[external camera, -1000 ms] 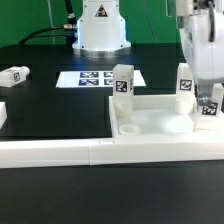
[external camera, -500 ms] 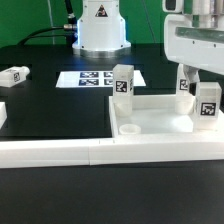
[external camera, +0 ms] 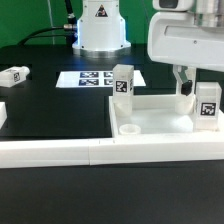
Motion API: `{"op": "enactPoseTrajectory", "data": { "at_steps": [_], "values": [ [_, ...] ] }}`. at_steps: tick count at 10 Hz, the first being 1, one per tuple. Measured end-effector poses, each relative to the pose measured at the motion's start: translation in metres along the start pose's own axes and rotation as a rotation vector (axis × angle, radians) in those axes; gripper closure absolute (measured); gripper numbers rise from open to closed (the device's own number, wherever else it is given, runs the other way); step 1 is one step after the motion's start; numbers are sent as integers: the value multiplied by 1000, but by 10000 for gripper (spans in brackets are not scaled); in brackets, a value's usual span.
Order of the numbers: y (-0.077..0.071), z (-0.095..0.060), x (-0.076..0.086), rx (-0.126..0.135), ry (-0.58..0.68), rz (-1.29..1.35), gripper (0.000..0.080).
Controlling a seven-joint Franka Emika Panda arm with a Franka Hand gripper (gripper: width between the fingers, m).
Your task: Assemble square table
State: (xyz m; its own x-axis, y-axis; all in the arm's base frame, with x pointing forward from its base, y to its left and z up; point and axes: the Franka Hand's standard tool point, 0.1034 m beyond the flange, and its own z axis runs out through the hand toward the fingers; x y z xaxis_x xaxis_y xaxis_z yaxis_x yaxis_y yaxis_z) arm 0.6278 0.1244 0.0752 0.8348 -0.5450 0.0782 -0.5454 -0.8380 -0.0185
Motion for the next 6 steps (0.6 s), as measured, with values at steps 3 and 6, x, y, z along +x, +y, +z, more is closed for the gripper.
{"op": "enactPoseTrajectory", "data": {
  "at_steps": [3, 6],
  "values": [
    [-2, -1, 2, 12, 19, -210, 150],
    [-1, 0, 2, 12, 15, -124, 386]
  ]
}}
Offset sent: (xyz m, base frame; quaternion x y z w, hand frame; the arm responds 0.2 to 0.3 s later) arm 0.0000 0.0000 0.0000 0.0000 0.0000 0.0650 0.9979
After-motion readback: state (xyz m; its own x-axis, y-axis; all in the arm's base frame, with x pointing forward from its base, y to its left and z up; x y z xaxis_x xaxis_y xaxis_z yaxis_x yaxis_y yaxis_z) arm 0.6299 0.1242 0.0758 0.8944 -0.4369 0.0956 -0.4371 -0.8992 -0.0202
